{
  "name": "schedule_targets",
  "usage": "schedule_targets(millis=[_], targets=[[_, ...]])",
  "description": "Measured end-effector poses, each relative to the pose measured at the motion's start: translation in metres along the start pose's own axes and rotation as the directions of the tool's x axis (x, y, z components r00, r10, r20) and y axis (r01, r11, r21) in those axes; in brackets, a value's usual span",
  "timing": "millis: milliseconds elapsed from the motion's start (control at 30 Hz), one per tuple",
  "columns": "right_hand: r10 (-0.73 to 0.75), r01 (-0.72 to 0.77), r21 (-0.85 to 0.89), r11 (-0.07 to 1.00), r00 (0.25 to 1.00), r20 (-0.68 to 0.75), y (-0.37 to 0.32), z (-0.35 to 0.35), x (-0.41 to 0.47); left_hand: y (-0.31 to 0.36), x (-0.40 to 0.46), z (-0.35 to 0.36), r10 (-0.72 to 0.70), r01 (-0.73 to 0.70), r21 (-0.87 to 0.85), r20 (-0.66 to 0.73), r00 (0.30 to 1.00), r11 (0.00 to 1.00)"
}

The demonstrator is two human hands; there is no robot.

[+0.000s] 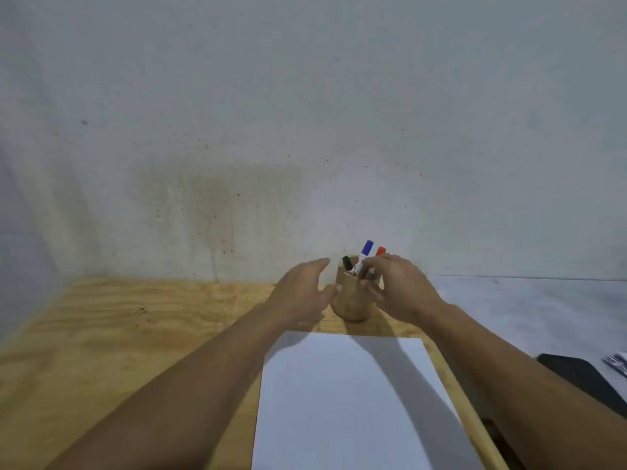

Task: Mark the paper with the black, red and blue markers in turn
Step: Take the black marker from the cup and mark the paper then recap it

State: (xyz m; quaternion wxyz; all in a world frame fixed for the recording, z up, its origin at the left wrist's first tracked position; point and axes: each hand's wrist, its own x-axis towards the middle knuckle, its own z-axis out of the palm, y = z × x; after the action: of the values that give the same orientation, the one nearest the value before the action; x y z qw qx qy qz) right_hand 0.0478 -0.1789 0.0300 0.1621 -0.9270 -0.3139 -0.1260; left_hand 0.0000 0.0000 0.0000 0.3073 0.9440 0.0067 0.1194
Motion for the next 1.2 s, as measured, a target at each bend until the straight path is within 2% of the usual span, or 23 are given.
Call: schedule_targets(millis=[67, 233, 333, 433, 667, 800, 1000, 1100, 1200], targets=[[0.001, 0.001, 0.086, 0.996, 1.000, -0.024, -0.002, 0.000, 0.004, 0.001, 0.005, 0.001, -0.041, 0.042, -0.150, 0.004, 0.999, 0.988], [0.030, -0.031, 0.141, 0.990, 1.000, 0.007, -0.005, 0.010, 0.020, 0.005, 0.015, 0.009, -0.069, 0.076, -0.317, 0.033, 0.997, 0.946], [0.062, -0.068, 0.152, 0.986, 0.997, 0.045, -0.006, 0.016, 0.027, 0.007, 0.018, 0.015, -0.042, 0.048, -0.380, 0.026, 0.999, 0.924], [0.062, -0.072, 0.159, 0.985, 0.996, 0.067, -0.006, 0.019, 0.031, 0.004, 0.020, 0.021, -0.075, 0.066, -0.426, -0.005, 0.997, 0.903], [0.107, -0.115, 0.203, 0.972, 0.993, 0.047, -0.002, 0.014, 0.033, -0.003, 0.023, 0.028, -0.122, 0.077, -0.509, -0.057, 0.991, 0.857], [0.129, -0.093, 0.317, 0.944, 0.987, -0.095, -0.004, 0.007, 0.031, -0.005, 0.024, 0.031, -0.115, 0.063, -0.506, -0.073, 0.991, 0.860], [0.107, 0.099, 0.483, 0.870, 0.918, -0.381, -0.014, -0.019, 0.031, -0.005, 0.024, 0.028, -0.085, 0.042, -0.474, -0.069, 0.994, 0.880], [0.116, 0.148, 0.560, 0.815, 0.905, -0.409, -0.017, -0.029, 0.029, -0.004, 0.023, 0.026, -0.072, 0.026, -0.471, -0.079, 0.994, 0.882], [0.121, 0.122, 0.584, 0.803, 0.925, -0.360, -0.015, -0.030, 0.023, -0.004, 0.022, 0.025, -0.060, 0.020, -0.466, -0.071, 0.996, 0.885]])
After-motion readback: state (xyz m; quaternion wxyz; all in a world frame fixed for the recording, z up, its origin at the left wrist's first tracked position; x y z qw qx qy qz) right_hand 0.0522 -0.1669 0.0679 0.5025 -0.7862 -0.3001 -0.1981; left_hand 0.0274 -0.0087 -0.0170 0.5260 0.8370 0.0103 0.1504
